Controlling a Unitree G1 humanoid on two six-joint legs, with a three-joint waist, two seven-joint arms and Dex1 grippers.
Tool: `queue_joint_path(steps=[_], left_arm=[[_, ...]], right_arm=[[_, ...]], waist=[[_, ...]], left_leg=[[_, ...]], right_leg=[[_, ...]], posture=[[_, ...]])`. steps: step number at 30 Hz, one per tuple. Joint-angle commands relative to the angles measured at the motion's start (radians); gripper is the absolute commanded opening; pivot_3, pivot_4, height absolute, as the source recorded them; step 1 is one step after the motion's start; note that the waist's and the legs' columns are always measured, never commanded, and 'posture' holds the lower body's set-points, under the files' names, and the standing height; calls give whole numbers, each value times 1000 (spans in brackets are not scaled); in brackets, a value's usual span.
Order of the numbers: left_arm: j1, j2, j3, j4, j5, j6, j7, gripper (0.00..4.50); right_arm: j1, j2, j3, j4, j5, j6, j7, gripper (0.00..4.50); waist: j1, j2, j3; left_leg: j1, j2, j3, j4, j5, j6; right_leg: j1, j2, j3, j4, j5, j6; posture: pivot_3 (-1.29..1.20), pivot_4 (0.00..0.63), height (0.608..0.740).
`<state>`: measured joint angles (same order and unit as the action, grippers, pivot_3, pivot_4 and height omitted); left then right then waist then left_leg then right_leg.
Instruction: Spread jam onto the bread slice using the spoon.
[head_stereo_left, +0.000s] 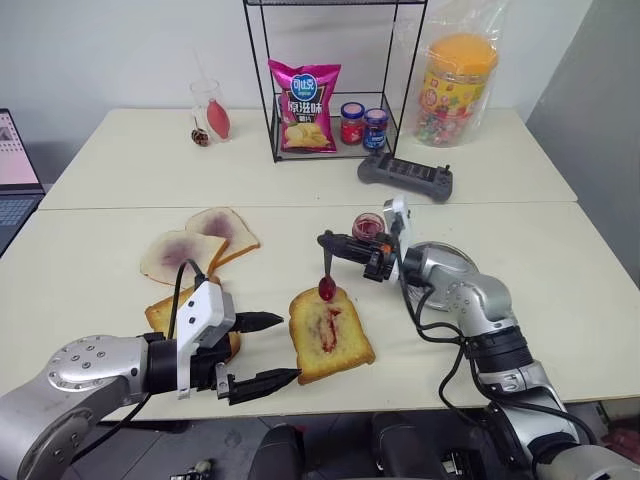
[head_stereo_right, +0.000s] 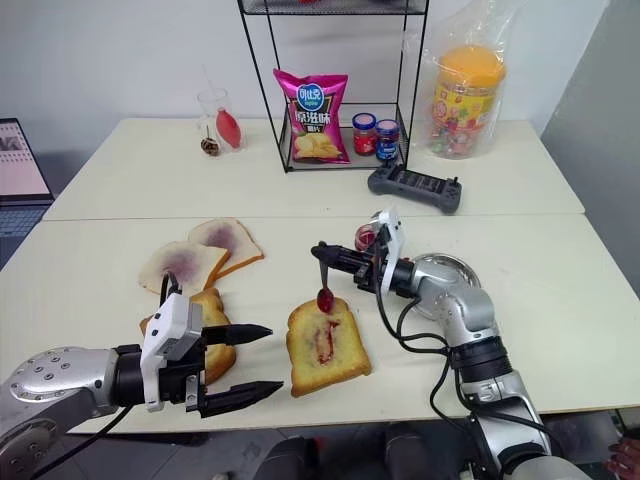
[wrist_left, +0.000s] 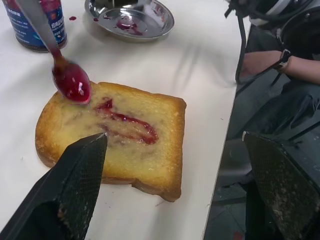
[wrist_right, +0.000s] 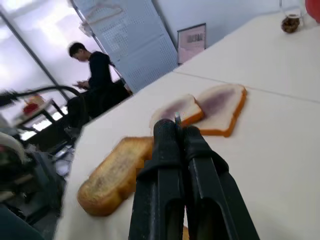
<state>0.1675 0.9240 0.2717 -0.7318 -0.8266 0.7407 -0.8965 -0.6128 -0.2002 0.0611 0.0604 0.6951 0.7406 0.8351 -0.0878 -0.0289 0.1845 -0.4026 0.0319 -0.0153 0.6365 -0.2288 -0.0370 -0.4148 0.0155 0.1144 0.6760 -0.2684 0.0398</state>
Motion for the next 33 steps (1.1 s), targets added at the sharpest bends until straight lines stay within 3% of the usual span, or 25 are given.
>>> queue_joint_path(steps=[1, 6, 11, 14, 17, 21, 28, 33], left_arm=[[-32, 3, -9, 7, -10, -9, -8, 4500], [-106, 13, -70, 42, 26, -41, -54, 4500], [-305, -8, -225, 125, 144, -132, -121, 4500], [-434, -38, -368, 203, 293, -256, -183, 4500], [-481, -65, -418, 239, 328, -292, -209, 4500], [-597, -189, -504, 346, 373, -320, -204, 4500], [-632, -272, -545, 410, 433, -317, -174, 4500], [-644, -293, -544, 419, 442, -313, -181, 4500]], right_arm=[[-41, -17, -101, -100, 161, 173, -56, 43], [-7, -126, -237, -235, 354, 370, -145, 43], [109, -209, -368, -399, 348, 359, -338, 43], [169, -192, -445, -429, 312, 304, -481, 43], [201, -190, -459, -441, 291, 265, -529, 43], [269, -137, -534, -382, 218, 150, -640, 43], [273, -81, -626, -214, 220, 28, -683, 43], [285, -52, -623, -130, 209, -34, -650, 43]], waist=[[0, 0, 0], [3, 0, 0], [6, 0, 0], [6, 0, 0], [0, 0, 0], [5, 0, 0], [5, 0, 0], [4, 0, 0]], left_leg=[[0, 0, 0, 0, 0, 0], [-1, -1, -1, -1, 0, 0], [-2, -2, -2, -3, 0, 0], [-3, -2, -2, -4, 0, 0], [-4, -2, 0, -5, 0, 0], [-7, -2, -1, -6, 0, 0], [-11, -3, -2, -4, 0, 0], [-10, -2, -5, -4, 0, 0]], right_leg=[[0, 0, 0, 0, 0, 0], [0, 0, -1, 0, -1, 1], [0, -1, -3, -2, -1, 3], [-2, 0, -2, -2, -1, 4], [-4, 0, 0, -2, 0, 5], [-7, 0, -1, -1, -1, 6], [-7, -1, -2, -2, 0, 7], [-7, 0, -4, 0, 0, 7]], posture=[[0, 150, 740], [0, 150, 740], [0, 150, 740], [0, 150, 740], [0, 150, 740], [0, 150, 740], [0, 150, 740], [0, 150, 740]])
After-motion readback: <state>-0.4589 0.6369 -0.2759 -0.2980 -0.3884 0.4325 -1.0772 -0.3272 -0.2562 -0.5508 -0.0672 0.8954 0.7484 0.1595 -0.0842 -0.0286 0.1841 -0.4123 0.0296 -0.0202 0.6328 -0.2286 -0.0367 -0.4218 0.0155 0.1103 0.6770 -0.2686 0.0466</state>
